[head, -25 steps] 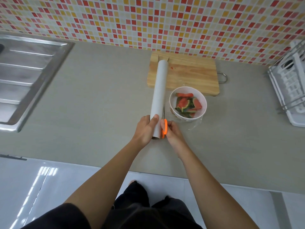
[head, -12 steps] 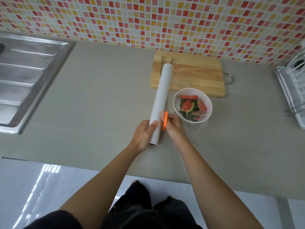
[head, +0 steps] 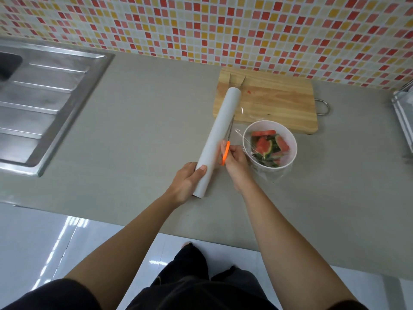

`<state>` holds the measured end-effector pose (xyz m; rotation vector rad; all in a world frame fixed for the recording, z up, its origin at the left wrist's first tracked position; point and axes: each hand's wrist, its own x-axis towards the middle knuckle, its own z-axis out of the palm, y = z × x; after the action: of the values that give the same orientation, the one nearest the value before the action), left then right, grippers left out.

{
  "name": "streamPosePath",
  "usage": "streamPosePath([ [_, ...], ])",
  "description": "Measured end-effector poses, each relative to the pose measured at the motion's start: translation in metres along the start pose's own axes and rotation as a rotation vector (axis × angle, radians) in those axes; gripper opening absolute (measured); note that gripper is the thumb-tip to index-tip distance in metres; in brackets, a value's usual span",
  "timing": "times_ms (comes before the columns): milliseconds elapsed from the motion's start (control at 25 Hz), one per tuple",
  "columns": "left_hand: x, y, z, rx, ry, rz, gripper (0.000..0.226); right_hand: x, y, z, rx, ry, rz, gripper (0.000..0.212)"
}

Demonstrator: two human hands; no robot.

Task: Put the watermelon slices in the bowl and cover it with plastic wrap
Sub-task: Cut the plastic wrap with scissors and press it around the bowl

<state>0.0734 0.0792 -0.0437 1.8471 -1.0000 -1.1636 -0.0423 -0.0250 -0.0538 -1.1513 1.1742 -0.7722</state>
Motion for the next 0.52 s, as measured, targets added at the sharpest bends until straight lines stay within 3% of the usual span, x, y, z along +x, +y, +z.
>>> streamPosePath([
  [160,0.000,-0.004,-0.010,-0.022,-0.034,-0.019,0.055,0.005,0.001,0.010,0.042,0.026,0.045,0.032],
  [240,0.001,-0.004,-0.015,-0.136,-0.143,-0.016,0.051,0.004,0.002,0.012,0.046,0.035,0.044,0.030],
  [360,0.005,-0.003,-0.019,-0.218,-0.277,0.006,0.068,0.004,0.003,0.008,0.077,0.020,0.038,0.023],
  [520,0.012,0.007,-0.016,-0.238,-0.212,0.022,0.068,0.004,0.002,0.006,0.084,-0.003,0.045,0.019],
])
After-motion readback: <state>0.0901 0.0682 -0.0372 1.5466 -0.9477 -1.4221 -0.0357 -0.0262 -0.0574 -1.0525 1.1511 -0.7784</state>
